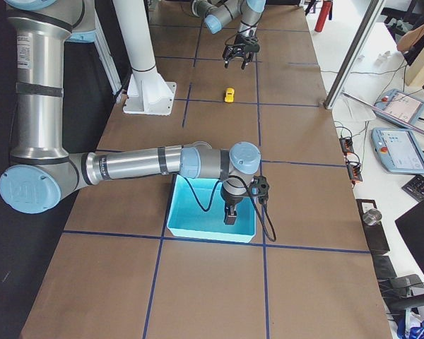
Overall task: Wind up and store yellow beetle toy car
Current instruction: 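Swing the left gripper over the yellow beetle toy car, then lower the left gripper onto the car's roof and press down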
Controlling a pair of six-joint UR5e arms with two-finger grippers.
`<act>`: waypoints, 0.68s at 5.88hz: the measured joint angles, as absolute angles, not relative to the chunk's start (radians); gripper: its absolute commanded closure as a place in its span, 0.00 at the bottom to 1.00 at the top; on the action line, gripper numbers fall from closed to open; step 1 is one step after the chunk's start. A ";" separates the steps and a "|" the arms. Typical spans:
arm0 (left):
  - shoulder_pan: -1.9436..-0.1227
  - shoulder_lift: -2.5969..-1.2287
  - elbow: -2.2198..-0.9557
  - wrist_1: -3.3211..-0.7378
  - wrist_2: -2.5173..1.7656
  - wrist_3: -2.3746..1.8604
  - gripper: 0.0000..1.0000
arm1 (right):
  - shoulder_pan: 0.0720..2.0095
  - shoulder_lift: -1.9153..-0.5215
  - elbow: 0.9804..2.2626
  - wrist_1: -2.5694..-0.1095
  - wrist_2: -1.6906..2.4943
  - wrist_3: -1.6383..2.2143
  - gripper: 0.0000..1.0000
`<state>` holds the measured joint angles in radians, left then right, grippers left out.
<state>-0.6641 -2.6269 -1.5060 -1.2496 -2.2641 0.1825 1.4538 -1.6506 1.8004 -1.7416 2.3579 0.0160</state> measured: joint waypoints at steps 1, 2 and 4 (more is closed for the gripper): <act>-0.622 -2.673 -1.485 -1.190 -2.171 0.272 0.00 | 1.454 -1.651 1.802 -1.745 2.365 0.018 0.00; -0.582 -2.696 -1.475 -1.155 -2.070 0.361 0.00 | 1.454 -1.651 1.806 -1.745 2.372 0.019 0.00; -0.515 -2.702 -1.457 -1.140 -1.873 0.491 0.00 | 1.454 -1.653 1.808 -1.741 2.382 0.019 0.00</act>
